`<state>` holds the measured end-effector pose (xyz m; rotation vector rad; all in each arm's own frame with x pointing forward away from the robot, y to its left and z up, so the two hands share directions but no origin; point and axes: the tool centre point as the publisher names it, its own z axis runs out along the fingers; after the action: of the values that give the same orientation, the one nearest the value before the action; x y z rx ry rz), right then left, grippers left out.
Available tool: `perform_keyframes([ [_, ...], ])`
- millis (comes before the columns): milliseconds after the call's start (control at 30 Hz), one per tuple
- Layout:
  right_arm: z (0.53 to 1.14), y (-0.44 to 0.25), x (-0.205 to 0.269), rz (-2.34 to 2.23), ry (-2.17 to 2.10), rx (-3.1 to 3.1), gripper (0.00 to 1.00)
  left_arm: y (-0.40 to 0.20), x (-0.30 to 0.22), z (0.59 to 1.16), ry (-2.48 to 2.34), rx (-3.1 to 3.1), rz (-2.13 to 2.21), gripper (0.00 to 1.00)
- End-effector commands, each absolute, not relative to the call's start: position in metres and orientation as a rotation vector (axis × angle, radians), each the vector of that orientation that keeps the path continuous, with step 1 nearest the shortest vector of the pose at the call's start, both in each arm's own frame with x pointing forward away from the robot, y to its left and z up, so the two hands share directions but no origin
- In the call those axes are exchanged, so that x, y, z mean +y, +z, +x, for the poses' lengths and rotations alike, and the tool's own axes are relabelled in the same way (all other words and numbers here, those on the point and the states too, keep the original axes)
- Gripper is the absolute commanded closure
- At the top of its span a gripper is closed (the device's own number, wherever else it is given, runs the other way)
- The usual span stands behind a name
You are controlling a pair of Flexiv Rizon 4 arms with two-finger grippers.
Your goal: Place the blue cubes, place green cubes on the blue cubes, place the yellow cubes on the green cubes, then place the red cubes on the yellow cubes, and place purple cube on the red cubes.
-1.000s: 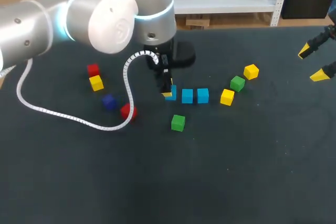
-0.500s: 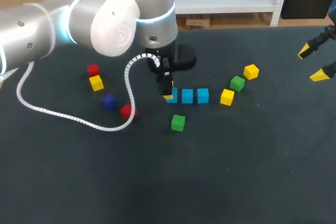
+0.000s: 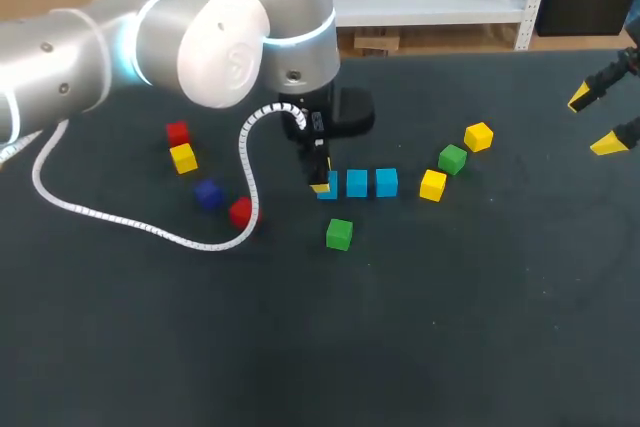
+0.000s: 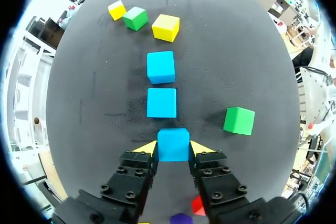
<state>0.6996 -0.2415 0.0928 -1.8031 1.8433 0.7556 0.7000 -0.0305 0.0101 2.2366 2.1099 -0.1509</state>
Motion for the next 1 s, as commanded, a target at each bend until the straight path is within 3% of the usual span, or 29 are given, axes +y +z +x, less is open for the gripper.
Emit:
perform_keyframes([
  [33,0.7001,0.0924,-0.2415,-1.803,0.757,1.841,0.0,0.0081,-0.0309,0.7044,-0.159,2.114,2.241,1.0],
  [333,0.7001,0.0924,-0.2415,-1.803,0.757,1.841,0.0,0.0079,-0.0308,0.7102,-0.15,2.113,2.235,1.0],
  [400,0.7001,0.0924,-0.2415,-1.803,0.757,1.841,0.0,0.008,-0.0309,0.7108,-0.15,2.107,2.236,0.92],
  [700,0.7001,0.0924,-0.2415,-1.803,0.757,1.841,0.0,0.0075,-0.0316,0.71,-0.158,2.106,2.24,0.89],
  [1000,0.7001,0.0924,-0.2415,-1.803,0.757,1.841,0.0,0.0057,-0.0299,0.7079,-0.161,2.114,2.245,0.61],
])
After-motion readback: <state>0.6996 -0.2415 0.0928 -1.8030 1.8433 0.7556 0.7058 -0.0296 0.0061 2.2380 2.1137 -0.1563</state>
